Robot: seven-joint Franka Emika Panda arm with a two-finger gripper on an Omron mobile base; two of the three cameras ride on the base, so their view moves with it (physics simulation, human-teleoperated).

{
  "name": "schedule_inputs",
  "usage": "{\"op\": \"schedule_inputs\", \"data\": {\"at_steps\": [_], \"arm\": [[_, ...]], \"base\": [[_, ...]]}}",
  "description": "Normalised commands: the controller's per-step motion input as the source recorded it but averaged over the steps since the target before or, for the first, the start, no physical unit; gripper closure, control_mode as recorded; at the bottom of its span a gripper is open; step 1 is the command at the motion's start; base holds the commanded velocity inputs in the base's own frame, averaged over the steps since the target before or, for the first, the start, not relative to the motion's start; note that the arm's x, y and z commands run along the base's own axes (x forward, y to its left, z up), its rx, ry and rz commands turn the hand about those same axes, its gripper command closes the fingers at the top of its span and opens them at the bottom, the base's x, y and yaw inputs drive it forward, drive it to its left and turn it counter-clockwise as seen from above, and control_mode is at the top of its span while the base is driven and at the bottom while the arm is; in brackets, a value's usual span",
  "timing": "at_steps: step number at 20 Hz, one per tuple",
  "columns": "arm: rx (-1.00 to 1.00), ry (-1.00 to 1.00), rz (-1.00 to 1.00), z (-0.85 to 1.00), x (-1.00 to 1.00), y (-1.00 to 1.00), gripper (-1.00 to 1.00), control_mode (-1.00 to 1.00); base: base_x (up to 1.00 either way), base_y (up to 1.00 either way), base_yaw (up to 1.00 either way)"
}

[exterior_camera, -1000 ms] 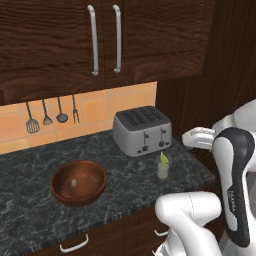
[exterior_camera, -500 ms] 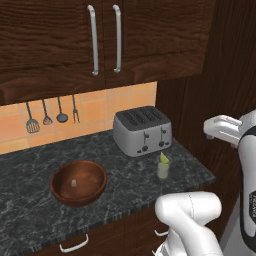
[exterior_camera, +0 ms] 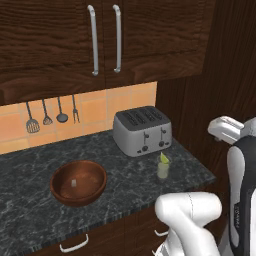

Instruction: Grab a lemon wedge from the fridge and one ice cube from the ice bowl, and put them in the glass of lemonade.

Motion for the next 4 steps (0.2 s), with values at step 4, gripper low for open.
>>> {"op": "schedule_inputs", "data": {"at_steps": [4], "arm": [[0.00, 0.00, -0.12, 0.01, -0.27, -0.03, -1.00, -1.00]], "base": [[0.00, 0.00, 0.00]]}}
